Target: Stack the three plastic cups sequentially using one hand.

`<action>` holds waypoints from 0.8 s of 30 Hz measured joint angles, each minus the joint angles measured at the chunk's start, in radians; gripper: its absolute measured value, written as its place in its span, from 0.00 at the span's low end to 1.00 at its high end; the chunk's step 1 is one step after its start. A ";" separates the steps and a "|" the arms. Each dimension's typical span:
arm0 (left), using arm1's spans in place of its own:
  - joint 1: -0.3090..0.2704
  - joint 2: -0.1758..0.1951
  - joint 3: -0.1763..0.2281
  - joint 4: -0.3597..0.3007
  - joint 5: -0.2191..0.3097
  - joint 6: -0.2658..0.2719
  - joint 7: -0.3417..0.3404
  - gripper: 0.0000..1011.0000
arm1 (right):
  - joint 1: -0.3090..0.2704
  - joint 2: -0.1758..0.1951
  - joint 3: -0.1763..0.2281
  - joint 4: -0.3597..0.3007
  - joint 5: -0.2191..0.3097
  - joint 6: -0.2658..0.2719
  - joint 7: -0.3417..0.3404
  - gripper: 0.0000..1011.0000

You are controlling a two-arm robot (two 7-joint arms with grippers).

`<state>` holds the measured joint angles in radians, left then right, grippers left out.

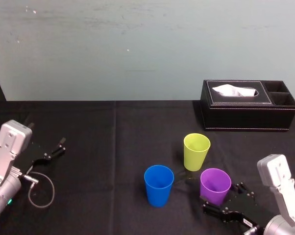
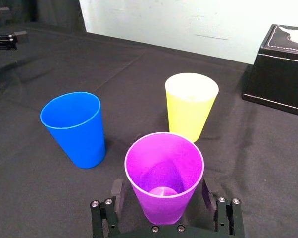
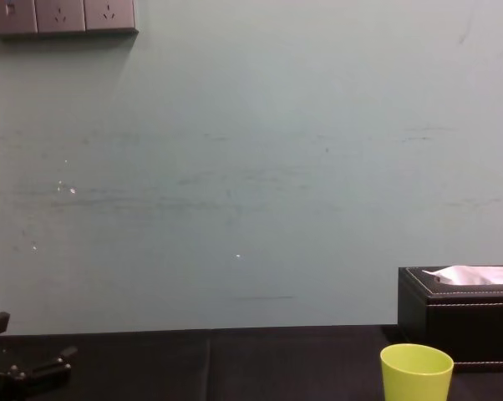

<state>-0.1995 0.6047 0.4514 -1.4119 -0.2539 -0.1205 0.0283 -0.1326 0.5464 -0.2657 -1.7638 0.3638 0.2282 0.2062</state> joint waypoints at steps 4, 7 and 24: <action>0.000 0.000 0.000 0.000 0.000 0.000 0.000 0.99 | 0.003 -0.015 0.005 0.007 -0.007 -0.001 0.010 0.99; 0.000 0.000 0.000 0.000 0.000 0.000 0.000 0.99 | 0.004 -0.022 0.008 0.011 -0.010 -0.001 0.015 0.99; 0.000 0.000 0.000 0.000 0.000 0.000 0.000 0.99 | 0.015 -0.071 0.030 0.033 -0.023 -0.001 0.051 0.99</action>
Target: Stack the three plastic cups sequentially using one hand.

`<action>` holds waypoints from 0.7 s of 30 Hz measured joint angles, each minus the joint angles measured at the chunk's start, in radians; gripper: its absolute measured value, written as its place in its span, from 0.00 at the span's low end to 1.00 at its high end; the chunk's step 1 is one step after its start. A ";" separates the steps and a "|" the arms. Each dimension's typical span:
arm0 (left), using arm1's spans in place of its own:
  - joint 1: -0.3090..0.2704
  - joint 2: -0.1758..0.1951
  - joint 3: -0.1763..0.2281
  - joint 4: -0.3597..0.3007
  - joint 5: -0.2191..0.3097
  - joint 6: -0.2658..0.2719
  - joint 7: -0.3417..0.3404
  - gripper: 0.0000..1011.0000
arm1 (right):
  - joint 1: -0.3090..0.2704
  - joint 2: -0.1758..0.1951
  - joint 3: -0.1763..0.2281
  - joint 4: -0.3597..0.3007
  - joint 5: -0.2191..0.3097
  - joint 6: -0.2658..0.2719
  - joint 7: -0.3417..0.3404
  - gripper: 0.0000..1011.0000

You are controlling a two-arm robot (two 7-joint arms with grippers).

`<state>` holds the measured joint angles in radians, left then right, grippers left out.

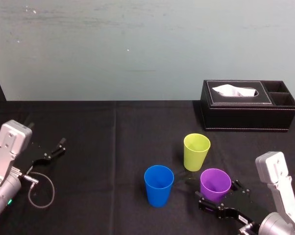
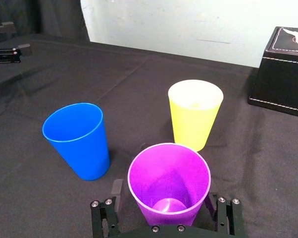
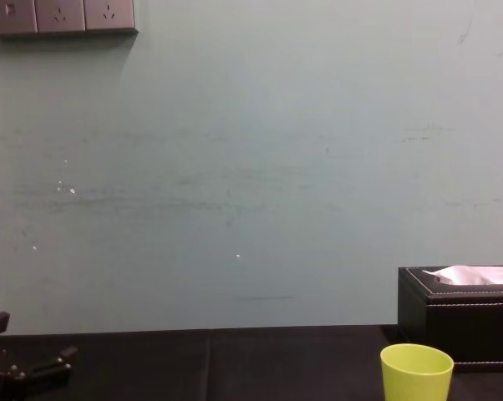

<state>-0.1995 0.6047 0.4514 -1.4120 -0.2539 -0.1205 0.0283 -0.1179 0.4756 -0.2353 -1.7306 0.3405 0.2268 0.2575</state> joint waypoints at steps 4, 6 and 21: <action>0.000 0.000 0.000 0.000 0.000 0.000 0.000 0.99 | 0.000 0.002 0.000 -0.001 0.000 0.000 0.000 0.99; 0.000 0.000 0.000 0.000 0.000 0.000 0.000 0.99 | 0.000 0.002 -0.001 -0.001 0.000 0.000 0.000 0.99; 0.000 0.000 0.000 0.000 0.000 0.000 0.000 0.99 | -0.001 0.005 -0.002 -0.003 0.000 0.000 -0.001 0.81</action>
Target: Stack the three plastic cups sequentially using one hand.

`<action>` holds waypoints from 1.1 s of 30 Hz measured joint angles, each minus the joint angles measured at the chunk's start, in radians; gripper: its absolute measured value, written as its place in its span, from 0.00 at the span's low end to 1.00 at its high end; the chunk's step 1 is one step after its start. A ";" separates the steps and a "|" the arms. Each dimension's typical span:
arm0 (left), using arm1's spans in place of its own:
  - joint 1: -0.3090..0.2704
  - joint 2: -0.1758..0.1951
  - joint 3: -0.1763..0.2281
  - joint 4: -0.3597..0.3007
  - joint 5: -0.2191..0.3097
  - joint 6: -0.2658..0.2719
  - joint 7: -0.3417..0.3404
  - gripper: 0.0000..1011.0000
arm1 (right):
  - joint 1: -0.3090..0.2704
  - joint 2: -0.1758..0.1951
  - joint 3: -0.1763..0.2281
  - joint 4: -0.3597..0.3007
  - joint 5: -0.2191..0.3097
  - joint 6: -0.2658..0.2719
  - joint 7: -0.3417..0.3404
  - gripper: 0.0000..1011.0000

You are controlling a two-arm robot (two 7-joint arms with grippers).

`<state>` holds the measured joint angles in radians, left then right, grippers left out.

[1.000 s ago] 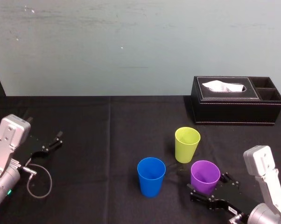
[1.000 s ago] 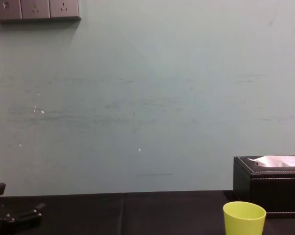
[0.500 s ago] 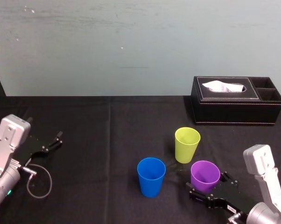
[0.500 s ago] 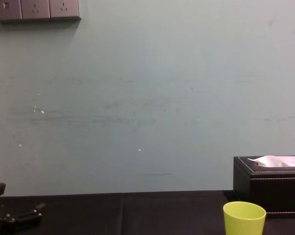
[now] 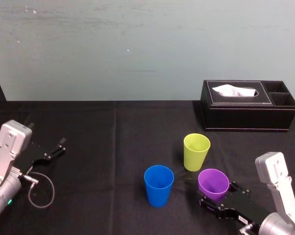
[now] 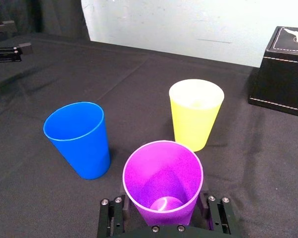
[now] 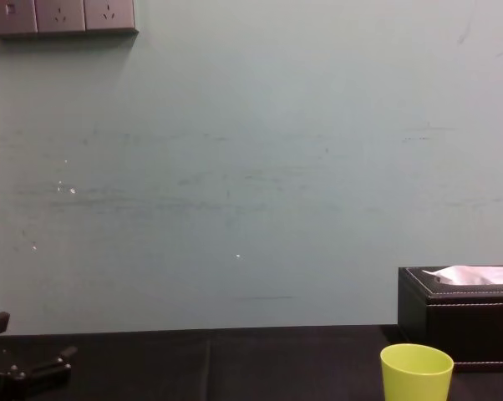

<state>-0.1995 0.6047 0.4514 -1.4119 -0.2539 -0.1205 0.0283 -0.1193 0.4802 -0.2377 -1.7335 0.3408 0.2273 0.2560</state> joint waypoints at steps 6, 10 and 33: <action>0.000 0.000 0.000 0.000 0.000 0.000 0.000 0.99 | 0.000 0.001 0.000 -0.001 0.000 0.000 0.000 0.74; 0.000 0.000 0.000 0.000 0.000 0.000 0.000 0.99 | 0.000 0.001 0.000 -0.001 0.000 0.001 -0.001 0.73; 0.000 0.000 0.000 0.000 0.000 0.000 0.000 0.99 | 0.161 0.006 0.029 -0.058 0.047 0.137 0.059 0.73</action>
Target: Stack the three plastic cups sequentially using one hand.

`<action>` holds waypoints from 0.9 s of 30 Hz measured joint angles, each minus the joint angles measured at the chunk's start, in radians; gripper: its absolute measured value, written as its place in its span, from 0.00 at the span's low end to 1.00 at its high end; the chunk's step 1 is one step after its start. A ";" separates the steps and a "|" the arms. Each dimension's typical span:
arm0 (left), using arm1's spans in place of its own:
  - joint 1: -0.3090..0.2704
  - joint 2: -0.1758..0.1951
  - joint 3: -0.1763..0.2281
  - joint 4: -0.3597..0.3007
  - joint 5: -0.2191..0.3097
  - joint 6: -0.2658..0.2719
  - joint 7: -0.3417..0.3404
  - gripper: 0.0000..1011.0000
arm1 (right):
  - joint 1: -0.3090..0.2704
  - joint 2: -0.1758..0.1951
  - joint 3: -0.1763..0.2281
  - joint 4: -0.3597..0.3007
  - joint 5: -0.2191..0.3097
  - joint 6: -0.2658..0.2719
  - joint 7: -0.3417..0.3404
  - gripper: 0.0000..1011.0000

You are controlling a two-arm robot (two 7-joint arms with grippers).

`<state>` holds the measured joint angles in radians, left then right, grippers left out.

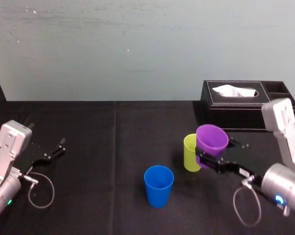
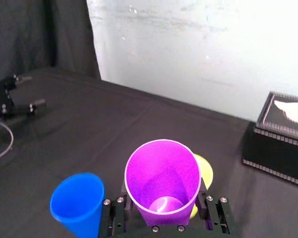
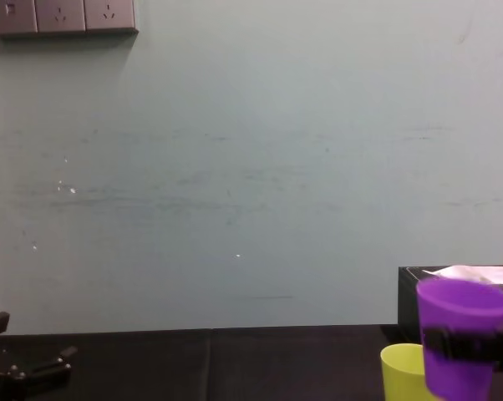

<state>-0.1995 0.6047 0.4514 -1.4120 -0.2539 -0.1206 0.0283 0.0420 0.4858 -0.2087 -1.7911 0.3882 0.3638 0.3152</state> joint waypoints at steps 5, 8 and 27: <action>0.000 0.000 0.000 0.000 0.000 0.000 0.000 0.99 | 0.081 0.002 -0.016 0.032 0.020 0.047 0.003 0.73; 0.000 0.000 0.000 0.000 0.000 0.000 0.000 0.99 | 0.118 -0.002 -0.025 0.056 0.029 0.063 0.003 0.73; 0.000 0.000 0.000 0.000 0.000 0.000 0.000 0.99 | 0.238 -0.035 -0.074 0.205 0.073 0.048 -0.002 0.73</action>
<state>-0.1996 0.6047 0.4514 -1.4120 -0.2539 -0.1206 0.0283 0.2800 0.4504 -0.2829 -1.5866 0.4613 0.4118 0.3129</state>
